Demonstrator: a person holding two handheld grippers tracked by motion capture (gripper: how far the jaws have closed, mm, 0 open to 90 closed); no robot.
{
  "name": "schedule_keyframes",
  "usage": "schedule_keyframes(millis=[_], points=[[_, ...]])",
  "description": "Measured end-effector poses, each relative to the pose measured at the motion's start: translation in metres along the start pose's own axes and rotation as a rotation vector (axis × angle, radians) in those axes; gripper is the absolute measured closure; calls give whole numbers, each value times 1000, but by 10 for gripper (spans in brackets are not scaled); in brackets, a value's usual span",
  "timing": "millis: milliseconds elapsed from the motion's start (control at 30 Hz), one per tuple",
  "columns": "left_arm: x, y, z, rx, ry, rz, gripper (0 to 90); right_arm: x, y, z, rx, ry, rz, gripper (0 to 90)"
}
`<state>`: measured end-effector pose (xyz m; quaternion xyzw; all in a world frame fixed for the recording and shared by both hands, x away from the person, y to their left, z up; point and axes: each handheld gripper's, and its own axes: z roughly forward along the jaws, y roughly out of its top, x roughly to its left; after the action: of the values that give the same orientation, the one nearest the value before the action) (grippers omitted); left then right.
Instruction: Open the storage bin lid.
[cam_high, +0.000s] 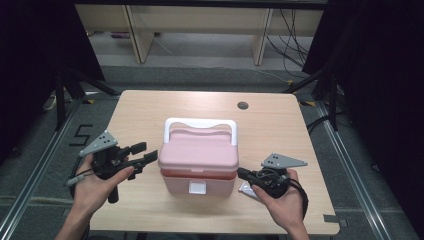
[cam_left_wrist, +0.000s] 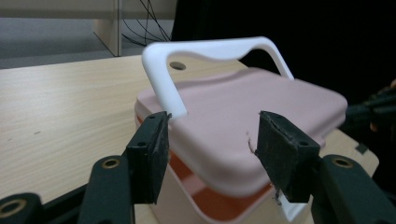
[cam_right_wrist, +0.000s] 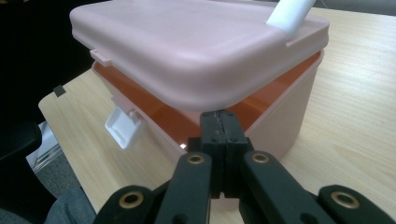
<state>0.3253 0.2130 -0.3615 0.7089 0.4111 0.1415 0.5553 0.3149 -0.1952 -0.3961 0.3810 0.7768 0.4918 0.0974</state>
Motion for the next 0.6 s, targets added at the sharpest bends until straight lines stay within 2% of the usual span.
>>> schedule_keyframes(millis=[133, 200, 233, 300, 367, 400, 433, 467, 500, 533, 600], points=[[-4, -11, -4, 37, -11, 31, 437, 0, 1, -1, -11, -22, -18, 900], [-4, -19, -4, 51, -12, 20, 441, 1, 1, -1, -16, -5, 0, 900], [-4, -19, -4, 51, -12, 20, 445, 1, 2, -2, -15, -24, -13, 900], [-3, -26, -1, 62, -1, 18, 454, 0, 2, -1, -24, -22, -18, 900], [-4, -32, 2, 65, 6, 13, 519, 1, 3, -1, -21, -2, -9, 900], [-5, -35, 3, 65, 10, 13, 519, 1, 3, -1, -21, -2, -9, 900], [-6, -37, 4, 69, 14, 20, 560, 1, 3, -1, -20, -4, -3, 900], [-8, -39, 6, 62, 19, 24, 657, 2, 4, -2, -18, -2, 9, 900], [-9, -40, 7, 62, 25, 33, 657, 2, 4, -2, -18, -2, 9, 900], [-10, -43, 9, 66, 24, 60, 738, 1, 5, -4, -26, -30, -14, 900], [-11, -45, 10, 71, 32, 65, 804, 1, 5, -3, -30, -12, -6, 900]])
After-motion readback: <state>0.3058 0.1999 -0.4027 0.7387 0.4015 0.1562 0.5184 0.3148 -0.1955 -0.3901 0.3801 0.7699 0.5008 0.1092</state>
